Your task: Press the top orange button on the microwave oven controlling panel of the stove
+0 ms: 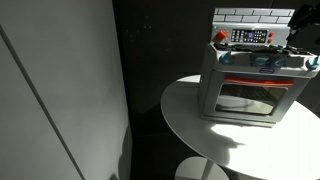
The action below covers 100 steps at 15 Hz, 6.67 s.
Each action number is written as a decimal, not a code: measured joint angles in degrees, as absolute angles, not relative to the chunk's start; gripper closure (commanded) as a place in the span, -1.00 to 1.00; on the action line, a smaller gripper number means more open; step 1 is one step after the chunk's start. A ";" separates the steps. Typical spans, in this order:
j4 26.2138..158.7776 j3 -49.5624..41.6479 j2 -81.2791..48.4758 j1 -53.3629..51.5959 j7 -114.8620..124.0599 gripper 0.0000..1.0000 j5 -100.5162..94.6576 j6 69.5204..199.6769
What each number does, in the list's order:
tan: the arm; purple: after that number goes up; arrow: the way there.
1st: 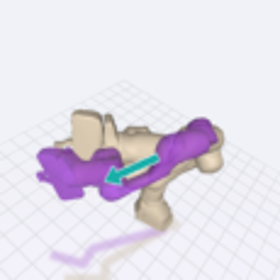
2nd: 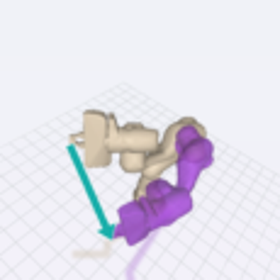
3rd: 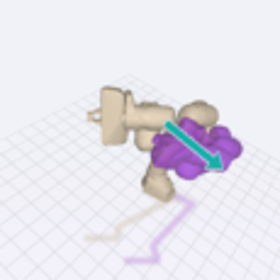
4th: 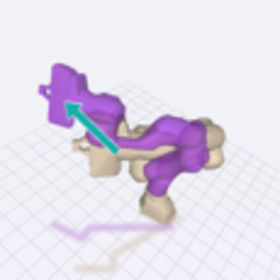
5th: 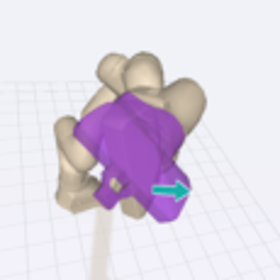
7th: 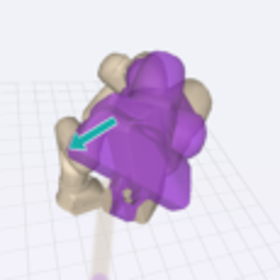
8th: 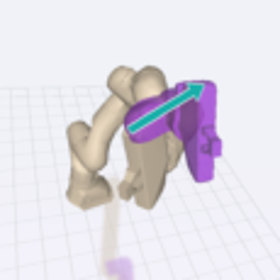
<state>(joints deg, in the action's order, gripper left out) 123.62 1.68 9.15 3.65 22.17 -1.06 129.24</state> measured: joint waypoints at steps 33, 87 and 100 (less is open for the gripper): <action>107.31 -4.31 -8.52 2.72 43.46 -1.00 -14.37 143.32; 102.03 -8.65 -10.53 -0.50 49.16 -1.00 -15.33 132.42; 101.14 -8.52 -12.03 -0.50 49.17 -1.00 -15.33 132.72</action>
